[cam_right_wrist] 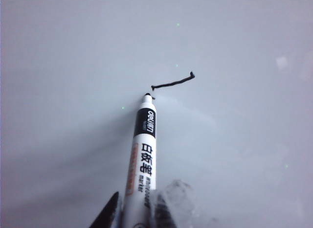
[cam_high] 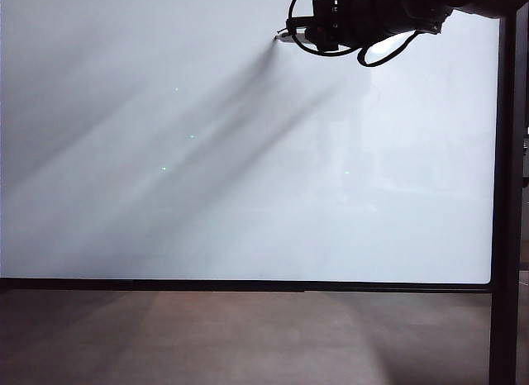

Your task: Reach to the right to find the marker pen, pick it up, and write the number 6 on the whiteboard.

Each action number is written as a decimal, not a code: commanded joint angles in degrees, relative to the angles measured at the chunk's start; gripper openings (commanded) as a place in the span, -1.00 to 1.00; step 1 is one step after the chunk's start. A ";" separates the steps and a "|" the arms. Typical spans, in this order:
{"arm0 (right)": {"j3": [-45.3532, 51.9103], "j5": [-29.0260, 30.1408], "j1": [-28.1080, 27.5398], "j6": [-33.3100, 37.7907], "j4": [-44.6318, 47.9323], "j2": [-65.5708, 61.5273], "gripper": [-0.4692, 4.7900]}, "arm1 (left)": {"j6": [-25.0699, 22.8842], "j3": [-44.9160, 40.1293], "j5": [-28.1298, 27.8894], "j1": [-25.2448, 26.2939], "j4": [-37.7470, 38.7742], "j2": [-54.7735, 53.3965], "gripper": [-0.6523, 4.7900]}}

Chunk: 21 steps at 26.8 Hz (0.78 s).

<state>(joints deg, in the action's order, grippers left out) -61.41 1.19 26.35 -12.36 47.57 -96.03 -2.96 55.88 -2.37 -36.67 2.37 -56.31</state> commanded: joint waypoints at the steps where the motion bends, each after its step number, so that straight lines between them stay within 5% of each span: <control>1: -0.31 -0.44 -0.15 -0.11 2.47 0.22 -0.71 | 0.17 0.33 0.22 -0.04 -0.72 0.22 -0.78; 21: -0.28 -1.20 -0.44 0.35 0.07 -0.15 -0.71 | 0.17 0.33 0.20 -0.04 -0.72 0.22 -0.78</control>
<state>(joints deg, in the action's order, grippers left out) -61.47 0.64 26.00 -12.32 48.21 -96.33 -2.94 55.88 -2.37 -36.69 2.37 -56.31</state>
